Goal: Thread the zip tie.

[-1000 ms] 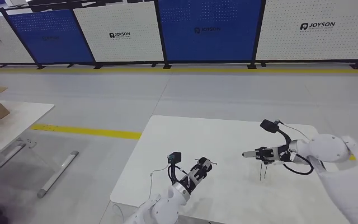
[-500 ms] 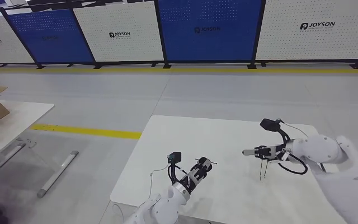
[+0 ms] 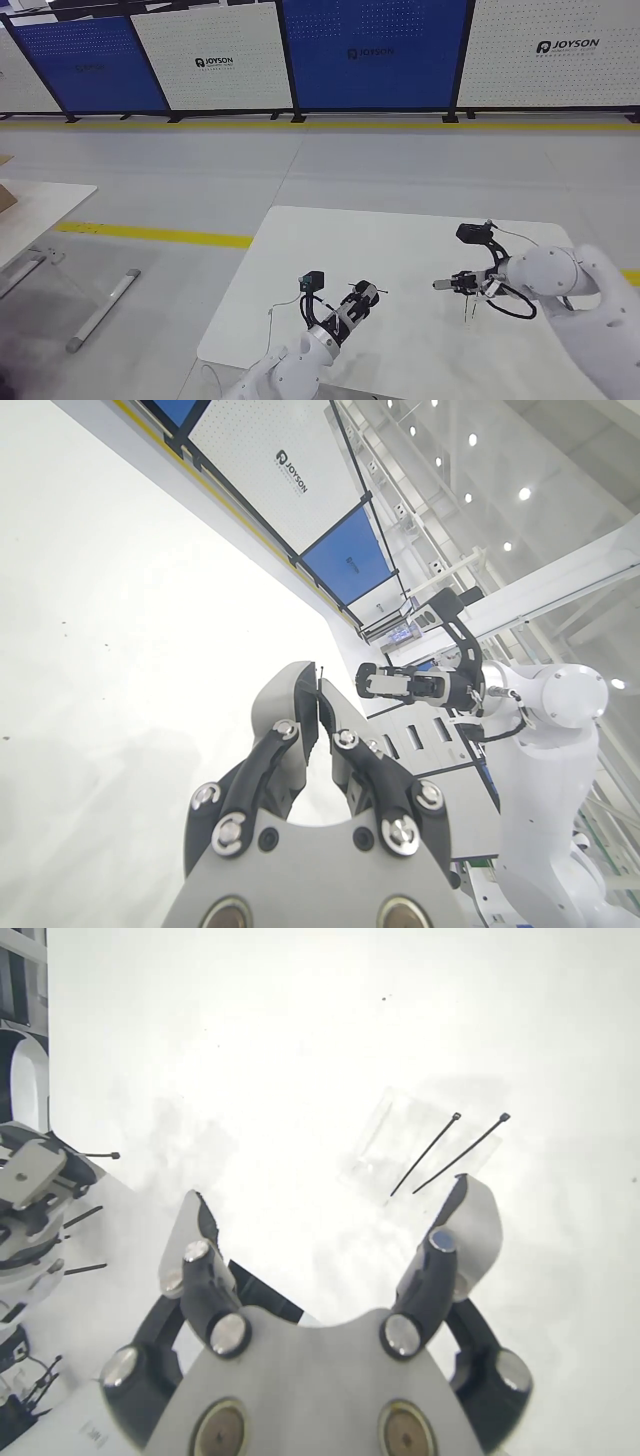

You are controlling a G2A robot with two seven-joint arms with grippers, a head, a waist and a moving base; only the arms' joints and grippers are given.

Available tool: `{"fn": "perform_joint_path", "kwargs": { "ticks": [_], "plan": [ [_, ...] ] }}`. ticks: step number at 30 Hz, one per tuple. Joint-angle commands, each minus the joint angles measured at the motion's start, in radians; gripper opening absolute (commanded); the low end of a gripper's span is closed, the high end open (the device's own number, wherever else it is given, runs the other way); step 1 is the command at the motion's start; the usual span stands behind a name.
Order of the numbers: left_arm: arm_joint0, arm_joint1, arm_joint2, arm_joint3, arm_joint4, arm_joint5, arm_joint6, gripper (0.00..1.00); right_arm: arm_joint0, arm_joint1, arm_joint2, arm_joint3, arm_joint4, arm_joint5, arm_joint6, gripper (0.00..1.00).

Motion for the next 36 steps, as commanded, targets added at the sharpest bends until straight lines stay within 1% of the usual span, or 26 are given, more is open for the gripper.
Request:
{"fn": "perform_joint_path", "kwargs": {
  "ticks": [1, 2, 3, 5, 6, 7, 8, 9, 18, 21, 25, 26, 28, 29, 30, 32, 33, 35, 36],
  "plan": [
    [0.0, 0.0, 0.0, 0.0, 0.0, 0.0, 0.0, 0.0, -0.015, 0.0, -0.003, 0.006, -0.021, 0.024, -0.039, 1.0],
    [0.0, 0.0, 0.0, 0.0, 0.0, 0.0, 0.0, 0.0, -0.018, -0.001, -0.004, 0.01, -0.022, 0.022, -0.041, 1.0],
    [0.0, 0.0, 0.0, 0.0, 0.0, 0.0, 0.0, 0.0, -0.018, 0.0, -0.005, 0.028, -0.031, 0.031, -0.034, 1.0],
    [0.0, 0.0, 0.0, 0.0, 0.0, 0.0, 0.0, 0.0, -0.009, -0.002, -0.023, 0.04, -0.084, 0.063, -0.035, 1.0],
    [0.0, 0.0, 0.0, 0.0, 0.0, 0.0, 0.0, 0.0, -0.009, -0.004, -0.029, 0.041, -0.082, 0.06, -0.03, 1.0],
    [0.0, 0.0, 0.0, 0.0, 0.0, 0.0, 0.0, 0.0, -0.008, -0.005, -0.036, 0.041, -0.069, 0.036, -0.013, 1.0],
    [0.0, 0.0, 0.0, 0.0, 0.0, 0.0, 0.0, 0.0, -0.003, -0.007, -0.044, 0.053, -0.05, -0.012, 0.016, 1.0],
    [0.0, 0.0, 0.0, 0.0, 0.0, 0.0, 0.0, 0.0, 0.002, -0.007, -0.046, 0.063, -0.047, -0.024, 0.025, 1.0],
    [0.0, 0.0, 0.0, 0.0, 0.0, 0.0, 0.0, 0.0, 0.002, -0.007, -0.046, 0.063, -0.047, -0.024, 0.025, 1.0],
    [0.0, 0.0, 0.0, 0.0, 0.0, 0.0, 0.0, 0.0, -0.015, -0.008, -0.044, 0.071, -0.04, -0.032, -0.015, 1.0],
    [0.0, 0.0, 0.0, 0.0, 0.0, 0.0, 0.0, 0.0, -0.006, -0.012, -0.033, 0.084, -0.021, 0.016, -0.025, 1.0],
    [0.0, 0.0, 0.0, 0.0, 0.0, 0.0, 0.0, 0.0, 0.0, -0.014, -0.033, 0.087, -0.023, 0.04, -0.025, 1.0],
    [0.0, 0.0, 0.0, 0.0, 0.0, 0.0, 0.0, 0.0, 0.005, -0.017, -0.04, 0.085, -0.03, 0.055, -0.029, 1.0],
    [0.0, 0.0, 0.0, 0.0, 0.0, 0.0, 0.0, 0.0, 0.009, -0.018, -0.044, 0.086, -0.034, 0.062, -0.026, 0.84],
    [0.0, 0.0, 0.0, 0.0, 0.0, 0.0, 0.0, 0.0, 0.014, -0.021, -0.051, 0.088, -0.041, 0.072, -0.022, 0.78],
    [0.0, 0.0, 0.0, 0.0, 0.0, 0.0, 0.0, 0.0, 0.023, -0.024, -0.065, 0.094, -0.065, 0.09, -0.014, 0.74],
    [0.0, 0.0, 0.0, 0.0, 0.0, 0.0, 0.0, 0.0, 0.028, -0.026, -0.073, 0.096, -0.072, 0.101, -0.01, 0.77],
    [0.0, 0.0, 0.0, 0.0, 0.0, 0.0, 0.0, 0.0, 0.033, -0.03, -0.081, 0.104, -0.082, 0.114, -0.005, 0.7],
    [0.0, 0.0, 0.0, 0.0, 0.0, 0.0, 0.0, 0.0, 0.037, -0.031, -0.086, 0.111, -0.088, 0.122, 0.0, 0.72]
  ]
}}
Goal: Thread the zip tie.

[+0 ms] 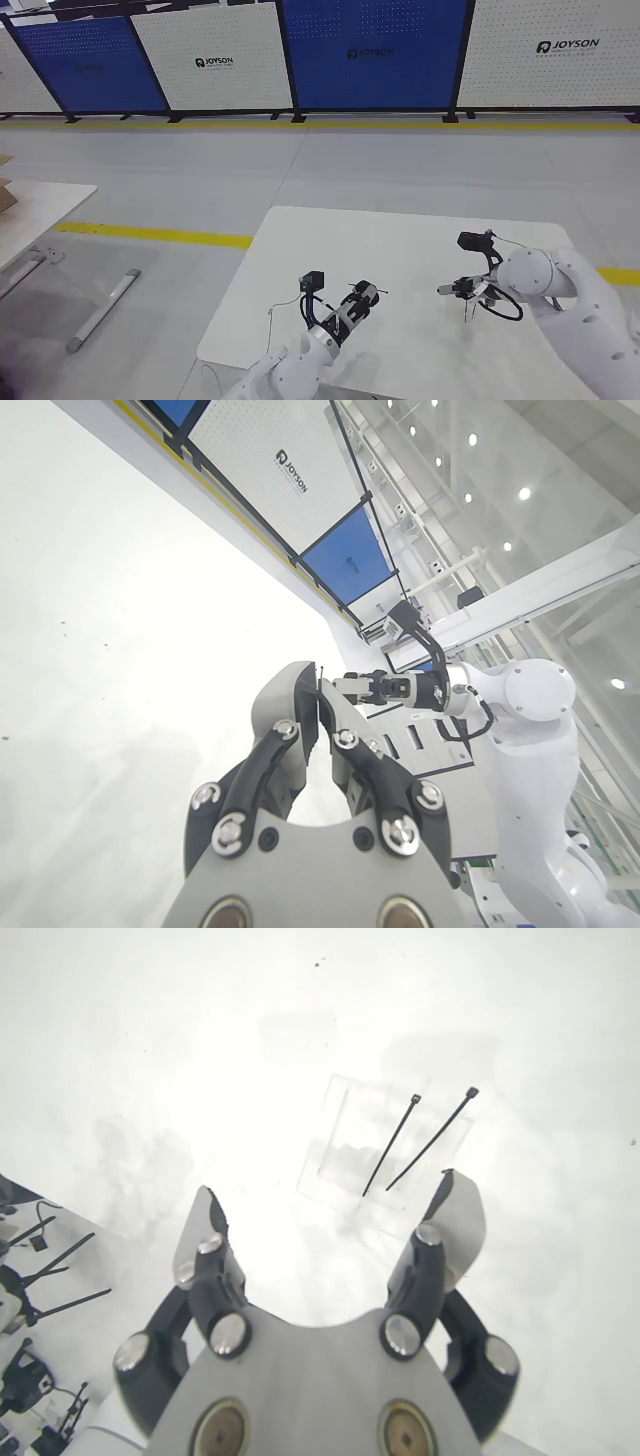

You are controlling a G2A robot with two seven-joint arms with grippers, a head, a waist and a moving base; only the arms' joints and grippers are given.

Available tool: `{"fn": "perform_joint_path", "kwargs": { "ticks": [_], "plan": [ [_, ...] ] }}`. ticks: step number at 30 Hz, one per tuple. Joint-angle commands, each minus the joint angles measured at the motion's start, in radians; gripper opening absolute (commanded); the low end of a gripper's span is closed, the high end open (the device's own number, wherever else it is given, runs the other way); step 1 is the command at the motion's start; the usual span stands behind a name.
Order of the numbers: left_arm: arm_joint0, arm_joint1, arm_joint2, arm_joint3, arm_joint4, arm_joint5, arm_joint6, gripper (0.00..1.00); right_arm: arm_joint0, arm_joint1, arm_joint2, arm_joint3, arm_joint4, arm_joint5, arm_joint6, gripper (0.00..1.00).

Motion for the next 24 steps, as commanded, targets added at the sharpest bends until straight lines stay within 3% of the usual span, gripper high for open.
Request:
{"fn": "perform_joint_path", "kwargs": {
  "ticks": [1, 3, 6, 9, 24],
  "plan": [
    [0.0, 0.0, 0.0, 0.0, 0.0, 0.0, 0.0, 0.0, 0.006, -0.003, -0.007, 0.011, -0.007, 0.011, 0.006, 0.76],
    [0.0, 0.0, 0.0, 0.0, 0.0, 0.0, 0.0, 0.0, 0.01, -0.005, -0.012, 0.022, -0.01, 0.015, 0.013, 0.67],
    [0.0, 0.0, 0.0, 0.0, 0.0, 0.0, 0.0, 0.0, 0.014, -0.008, -0.02, 0.032, -0.024, 0.023, 0.022, 0.64],
    [0.0, 0.0, 0.0, 0.0, 0.0, 0.0, 0.0, 0.0, 0.019, -0.012, -0.028, 0.039, -0.036, 0.037, 0.025, 0.46],
    [0.0, 0.0, 0.0, 0.0, 0.0, 0.0, 0.0, 0.0, 0.023, -0.035, -0.032, 0.089, -0.084, 0.037, 0.051, 0.41]
  ]
}}
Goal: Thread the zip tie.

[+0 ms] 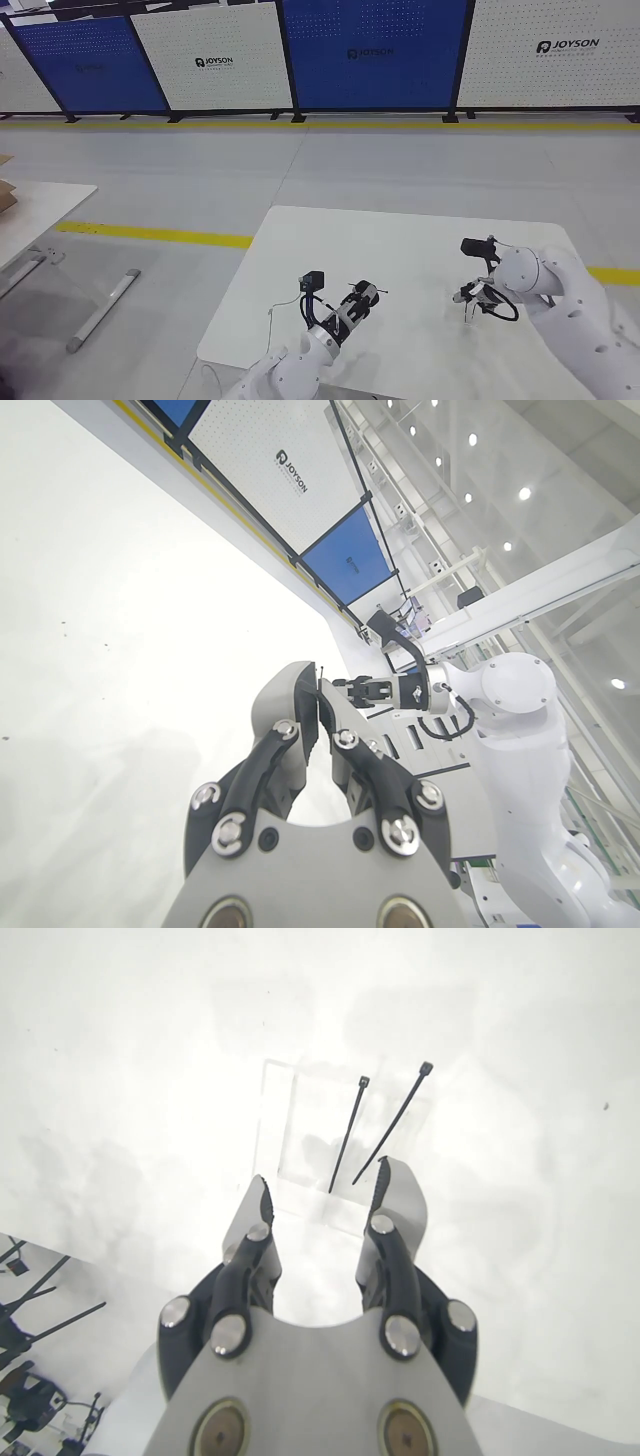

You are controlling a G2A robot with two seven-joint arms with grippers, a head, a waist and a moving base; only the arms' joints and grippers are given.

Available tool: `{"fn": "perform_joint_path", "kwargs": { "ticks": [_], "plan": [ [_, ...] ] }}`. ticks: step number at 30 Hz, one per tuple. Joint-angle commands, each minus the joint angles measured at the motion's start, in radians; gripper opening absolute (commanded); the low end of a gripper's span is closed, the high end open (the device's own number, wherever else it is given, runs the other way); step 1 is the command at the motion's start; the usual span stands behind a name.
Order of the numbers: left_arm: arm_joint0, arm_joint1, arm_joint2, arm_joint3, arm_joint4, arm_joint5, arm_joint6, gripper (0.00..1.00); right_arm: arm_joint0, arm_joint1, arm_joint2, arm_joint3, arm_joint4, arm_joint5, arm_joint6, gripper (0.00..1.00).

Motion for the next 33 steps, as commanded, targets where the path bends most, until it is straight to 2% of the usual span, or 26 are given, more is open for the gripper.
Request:
{"fn": "perform_joint_path", "kwargs": {
  "ticks": [1, 8, 9, 18, 23, 33],
  "plan": [
    [0.0, 0.0, 0.0, 0.0, 0.0, 0.0, 0.0, 0.0, 0.0, -0.005, 0.0, 0.007, -0.002, 0.0, 0.002, 0.41],
    [0.0, 0.0, 0.0, 0.0, 0.0, 0.0, 0.0, 0.0, 0.005, -0.021, -0.006, 0.028, -0.006, 0.0, 0.004, 0.36],
    [0.0, 0.0, 0.0, 0.0, 0.0, 0.0, 0.0, 0.0, 0.006, -0.023, -0.006, 0.032, -0.007, 0.0, 0.004, 0.32],
    [0.0, 0.0, 0.0, 0.0, 0.0, 0.0, 0.0, 0.0, 0.024, -0.049, -0.016, 0.095, -0.04, 0.0, 0.014, 0.3],
    [0.0, 0.0, 0.0, 0.0, 0.0, 0.0, 0.0, 0.0, 0.034, -0.066, -0.026, 0.127, -0.053, 0.0, 0.017, 0.24],
    [0.0, 0.0, 0.0, 0.0, 0.0, 0.0, 0.0, 0.0, 0.055, -0.1, -0.03, 0.189, -0.074, 0.0, 0.019, 0.2]
  ]
}}
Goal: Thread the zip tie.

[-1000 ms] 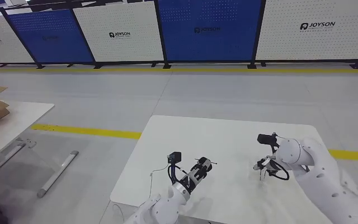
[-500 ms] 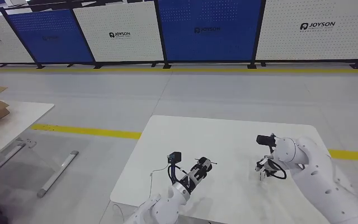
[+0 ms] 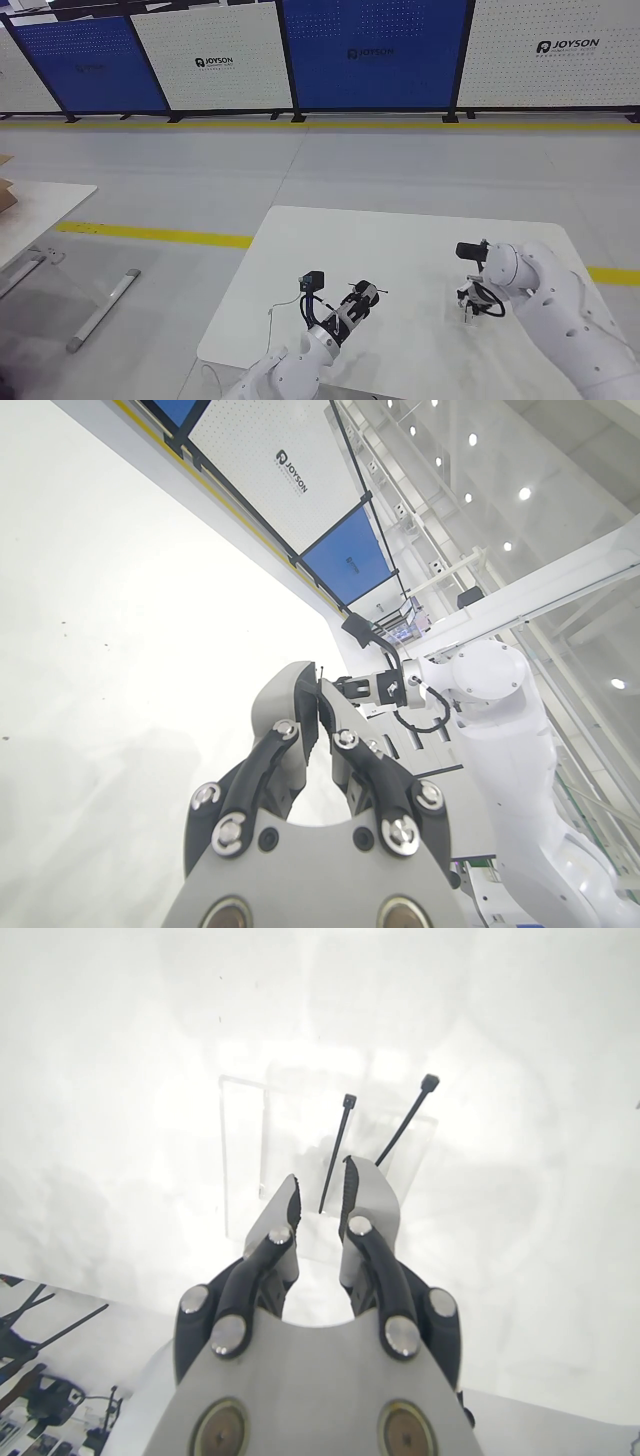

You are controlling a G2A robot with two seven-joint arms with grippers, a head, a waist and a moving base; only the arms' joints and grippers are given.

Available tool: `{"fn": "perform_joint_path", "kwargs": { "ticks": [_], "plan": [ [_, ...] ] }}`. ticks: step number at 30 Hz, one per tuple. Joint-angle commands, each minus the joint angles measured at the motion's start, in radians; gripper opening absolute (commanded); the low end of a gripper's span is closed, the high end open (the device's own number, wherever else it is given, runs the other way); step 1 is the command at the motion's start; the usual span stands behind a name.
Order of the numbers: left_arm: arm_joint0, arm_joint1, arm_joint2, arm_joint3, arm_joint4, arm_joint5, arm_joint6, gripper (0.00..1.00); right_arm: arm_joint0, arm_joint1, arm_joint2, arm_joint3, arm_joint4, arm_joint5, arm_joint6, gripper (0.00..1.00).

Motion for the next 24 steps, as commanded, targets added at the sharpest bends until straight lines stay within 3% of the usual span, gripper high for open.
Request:
{"fn": "perform_joint_path", "kwargs": {
  "ticks": [1, 24],
  "plan": [
    [0.0, 0.0, 0.0, 0.0, 0.0, 0.0, 0.0, 0.0, 0.002, -0.005, 0.002, 0.011, -0.002, 0.0, -0.002, 0.19],
    [0.0, 0.0, 0.0, 0.0, 0.0, 0.0, 0.0, 0.0, 0.033, -0.072, -0.005, 0.128, -0.057, 0.0, -0.015, 0.18]
  ]
}}
